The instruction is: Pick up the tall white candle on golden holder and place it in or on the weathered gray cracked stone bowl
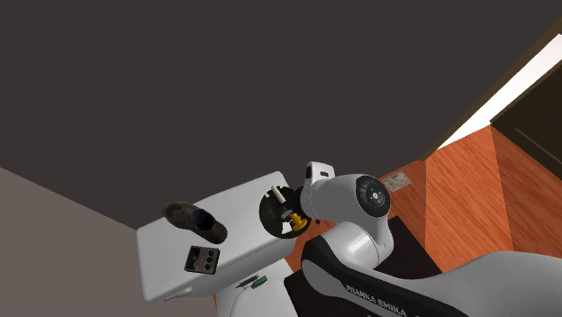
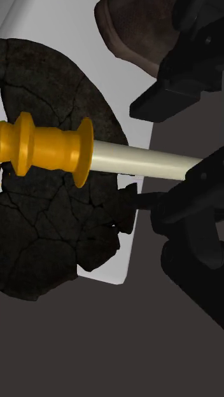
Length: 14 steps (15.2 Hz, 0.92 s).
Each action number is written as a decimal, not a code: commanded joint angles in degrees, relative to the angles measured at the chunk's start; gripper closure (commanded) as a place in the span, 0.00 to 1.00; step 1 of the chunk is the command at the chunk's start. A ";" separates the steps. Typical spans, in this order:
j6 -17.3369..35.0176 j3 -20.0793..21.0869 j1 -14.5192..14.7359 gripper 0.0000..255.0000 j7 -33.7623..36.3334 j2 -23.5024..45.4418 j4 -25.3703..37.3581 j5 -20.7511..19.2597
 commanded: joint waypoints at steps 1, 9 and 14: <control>0.00 0.00 0.00 0.00 0.00 0.00 0.00 0.00; -11.53 1.42 -3.52 0.00 2.39 -12.43 -1.16 -2.95; -11.53 1.39 -3.50 0.00 2.41 -12.43 -1.16 -2.98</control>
